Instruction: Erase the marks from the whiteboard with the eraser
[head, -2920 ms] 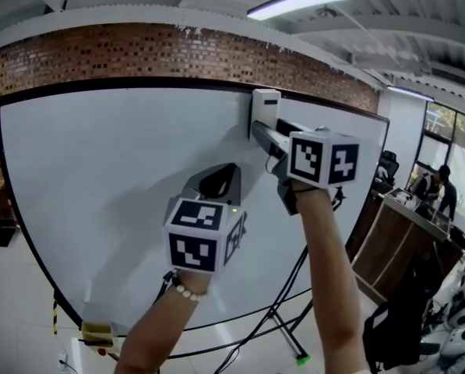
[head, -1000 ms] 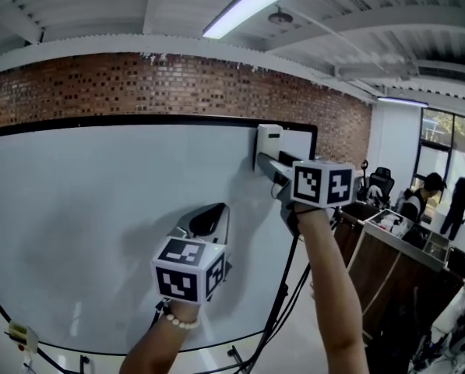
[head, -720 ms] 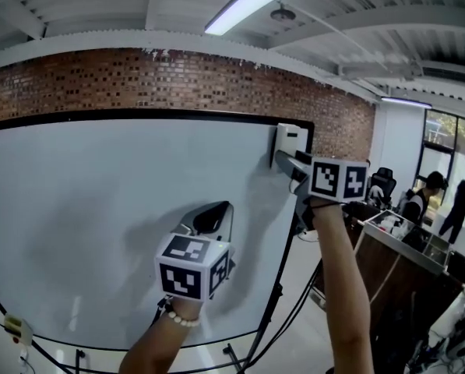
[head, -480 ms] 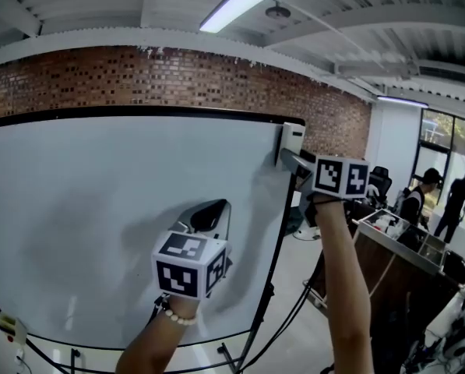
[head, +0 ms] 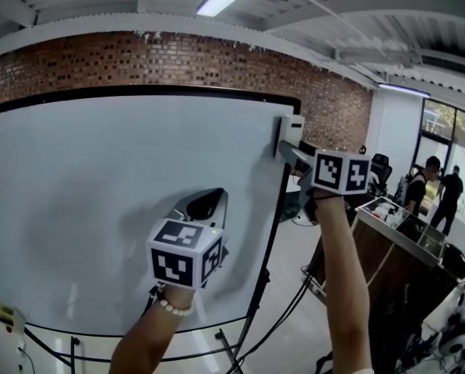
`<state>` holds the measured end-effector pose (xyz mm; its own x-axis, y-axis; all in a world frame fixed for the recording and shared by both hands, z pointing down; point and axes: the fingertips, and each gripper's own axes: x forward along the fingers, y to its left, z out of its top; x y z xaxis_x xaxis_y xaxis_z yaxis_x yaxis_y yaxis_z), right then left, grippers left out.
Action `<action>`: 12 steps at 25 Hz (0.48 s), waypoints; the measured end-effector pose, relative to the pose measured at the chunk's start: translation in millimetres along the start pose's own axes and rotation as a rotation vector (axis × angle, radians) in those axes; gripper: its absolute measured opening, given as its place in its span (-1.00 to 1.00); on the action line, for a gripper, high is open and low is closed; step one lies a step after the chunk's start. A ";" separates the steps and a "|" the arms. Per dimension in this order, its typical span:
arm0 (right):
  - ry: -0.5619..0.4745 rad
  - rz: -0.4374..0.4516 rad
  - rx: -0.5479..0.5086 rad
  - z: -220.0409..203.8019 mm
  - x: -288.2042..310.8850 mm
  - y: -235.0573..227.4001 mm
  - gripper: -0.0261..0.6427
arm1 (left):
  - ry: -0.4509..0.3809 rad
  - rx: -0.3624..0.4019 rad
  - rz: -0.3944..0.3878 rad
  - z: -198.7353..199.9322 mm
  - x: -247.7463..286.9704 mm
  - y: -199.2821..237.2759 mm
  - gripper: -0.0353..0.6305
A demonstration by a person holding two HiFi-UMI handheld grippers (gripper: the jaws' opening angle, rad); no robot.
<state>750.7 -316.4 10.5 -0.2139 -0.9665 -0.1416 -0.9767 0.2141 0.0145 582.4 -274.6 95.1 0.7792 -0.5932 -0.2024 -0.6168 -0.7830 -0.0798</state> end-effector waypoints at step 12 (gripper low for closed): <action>0.047 -0.018 -0.004 -56.5 -9.0 -3.5 -0.19 | 0.034 -0.004 -0.032 -24.0 -3.0 -9.6 -0.93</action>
<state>755.1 -316.5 67.6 -0.1968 -0.9758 -0.0953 -0.9804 0.1961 0.0165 588.6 -269.8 120.0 0.8021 -0.5735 -0.1667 -0.5909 -0.8026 -0.0818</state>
